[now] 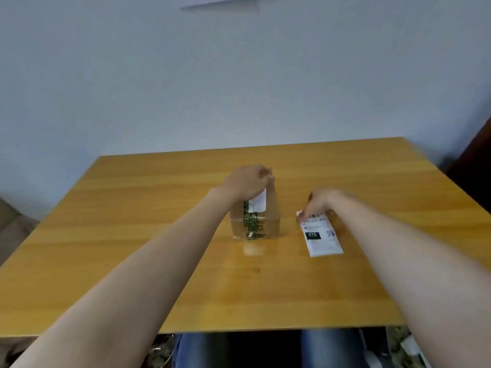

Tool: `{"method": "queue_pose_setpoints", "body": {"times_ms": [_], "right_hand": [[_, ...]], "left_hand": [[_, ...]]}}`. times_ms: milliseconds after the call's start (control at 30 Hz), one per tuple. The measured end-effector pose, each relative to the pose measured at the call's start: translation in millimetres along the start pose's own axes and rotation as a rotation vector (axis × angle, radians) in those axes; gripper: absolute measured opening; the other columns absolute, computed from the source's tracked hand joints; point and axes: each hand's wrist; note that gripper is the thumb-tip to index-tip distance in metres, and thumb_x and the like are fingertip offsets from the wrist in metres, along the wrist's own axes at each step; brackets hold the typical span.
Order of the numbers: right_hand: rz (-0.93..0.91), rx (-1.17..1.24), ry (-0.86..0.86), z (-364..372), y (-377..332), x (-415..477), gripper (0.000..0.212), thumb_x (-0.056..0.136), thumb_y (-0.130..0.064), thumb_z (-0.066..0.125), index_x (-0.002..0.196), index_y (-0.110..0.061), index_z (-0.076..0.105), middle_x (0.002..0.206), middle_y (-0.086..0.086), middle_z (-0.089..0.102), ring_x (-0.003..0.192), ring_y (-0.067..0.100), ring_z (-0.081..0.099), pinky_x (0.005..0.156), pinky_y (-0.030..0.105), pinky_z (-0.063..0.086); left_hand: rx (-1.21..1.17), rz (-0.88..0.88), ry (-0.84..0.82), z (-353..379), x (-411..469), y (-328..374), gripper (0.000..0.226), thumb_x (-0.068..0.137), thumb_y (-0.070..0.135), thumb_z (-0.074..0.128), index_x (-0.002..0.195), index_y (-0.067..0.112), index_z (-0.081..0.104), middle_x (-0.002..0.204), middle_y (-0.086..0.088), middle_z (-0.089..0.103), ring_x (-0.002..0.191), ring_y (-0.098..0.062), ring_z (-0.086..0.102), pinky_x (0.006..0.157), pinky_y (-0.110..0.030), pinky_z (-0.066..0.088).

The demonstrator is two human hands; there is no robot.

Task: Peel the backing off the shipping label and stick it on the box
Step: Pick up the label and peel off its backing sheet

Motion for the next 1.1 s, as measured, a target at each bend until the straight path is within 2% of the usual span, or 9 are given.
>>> {"method": "queue_pose_setpoints", "body": {"times_ms": [100, 233, 300, 467, 633, 733, 800, 933, 1100], "right_hand": [[0.071, -0.038, -0.082, -1, -6, 8, 0.087, 0.070, -0.064, 0.089, 0.135, -0.011, 0.065, 0.139, 0.010, 0.069, 0.122, 0.031, 0.069, 0.107, 0.044, 0.054], [0.096, -0.063, -0.007, 6, -13, 21, 0.118, 0.039, -0.069, 0.097, 0.137, -0.012, 0.065, 0.133, 0.011, 0.070, 0.125, 0.032, 0.067, 0.102, 0.043, 0.058], [0.132, -0.029, 0.001, 6, -13, 23, 0.129, 0.036, -0.065, 0.099, 0.145, -0.010, 0.056, 0.139, 0.016, 0.065, 0.128, 0.035, 0.063, 0.099, 0.045, 0.059], [0.131, -0.002, 0.032, 5, -17, 18, 0.118, 0.057, -0.056, 0.099, 0.152, -0.010, 0.047, 0.147, 0.020, 0.058, 0.128, 0.040, 0.061, 0.097, 0.048, 0.058], [0.121, -0.002, 0.035, 7, -20, 14, 0.106, 0.053, -0.049, 0.100, 0.141, -0.008, 0.057, 0.139, 0.020, 0.062, 0.126, 0.039, 0.065, 0.095, 0.050, 0.062], [0.132, 0.016, 0.013, 10, -19, 21, 0.115, 0.048, -0.044, 0.096, 0.148, -0.009, 0.051, 0.141, 0.023, 0.058, 0.118, 0.043, 0.068, 0.092, 0.054, 0.063], [0.133, 0.023, 0.028, 9, -20, 16, 0.099, 0.057, -0.041, 0.090, 0.143, -0.008, 0.055, 0.136, 0.023, 0.060, 0.110, 0.041, 0.069, 0.089, 0.050, 0.063], [0.095, -0.016, 0.070, 4, -20, -9, 0.027, 0.083, -0.034, 0.073, 0.094, -0.010, 0.066, 0.109, 0.014, 0.066, 0.081, 0.026, 0.063, 0.079, 0.035, 0.059], [0.045, 0.102, 0.126, 8, -15, -14, 0.019, 0.092, -0.024, 0.071, 0.090, -0.007, 0.062, 0.086, 0.011, 0.064, 0.065, 0.026, 0.064, 0.067, 0.034, 0.056]], "left_hand": [[0.061, 0.002, -0.004, 5, 7, -7, 0.048, 0.105, 0.049, 0.048, 0.141, 0.019, 0.061, 0.142, -0.007, 0.065, 0.131, -0.032, 0.057, 0.106, -0.048, 0.049], [0.036, 0.030, 0.011, 10, 12, -10, 0.043, 0.106, 0.041, 0.051, 0.138, 0.015, 0.065, 0.139, -0.010, 0.067, 0.129, -0.033, 0.058, 0.105, -0.047, 0.049], [0.048, 0.043, 0.024, 11, 13, -11, 0.044, 0.106, 0.041, 0.052, 0.139, 0.015, 0.065, 0.142, -0.009, 0.065, 0.133, -0.033, 0.056, 0.107, -0.046, 0.048], [0.062, 0.066, 0.029, 13, 16, -16, 0.040, 0.107, 0.040, 0.051, 0.132, 0.017, 0.072, 0.146, -0.008, 0.061, 0.135, -0.035, 0.052, 0.109, -0.044, 0.044], [0.074, 0.066, 0.032, 15, 17, -19, 0.040, 0.105, 0.042, 0.051, 0.131, 0.020, 0.073, 0.146, -0.008, 0.060, 0.137, -0.037, 0.050, 0.114, -0.049, 0.040], [0.069, 0.077, 0.026, 15, 14, -15, 0.039, 0.106, 0.040, 0.050, 0.131, 0.020, 0.072, 0.144, -0.008, 0.063, 0.136, -0.036, 0.052, 0.116, -0.051, 0.035], [0.047, 0.075, 0.027, 14, 12, -14, 0.039, 0.106, 0.041, 0.051, 0.132, 0.020, 0.072, 0.144, -0.007, 0.065, 0.136, -0.034, 0.053, 0.116, -0.050, 0.037], [-0.028, 0.061, -0.004, 12, 5, -14, 0.041, 0.106, 0.040, 0.052, 0.134, 0.016, 0.071, 0.144, -0.006, 0.065, 0.135, -0.027, 0.055, 0.101, -0.035, 0.043], [-0.076, 0.071, -0.032, 12, -6, -14, 0.038, 0.107, 0.037, 0.053, 0.128, 0.014, 0.075, 0.140, -0.002, 0.068, 0.129, -0.024, 0.060, 0.102, -0.037, 0.047]]}}
Point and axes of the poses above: each hand's wrist, its own x-axis towards the middle knuckle, its own z-axis out of the palm, y = z × x
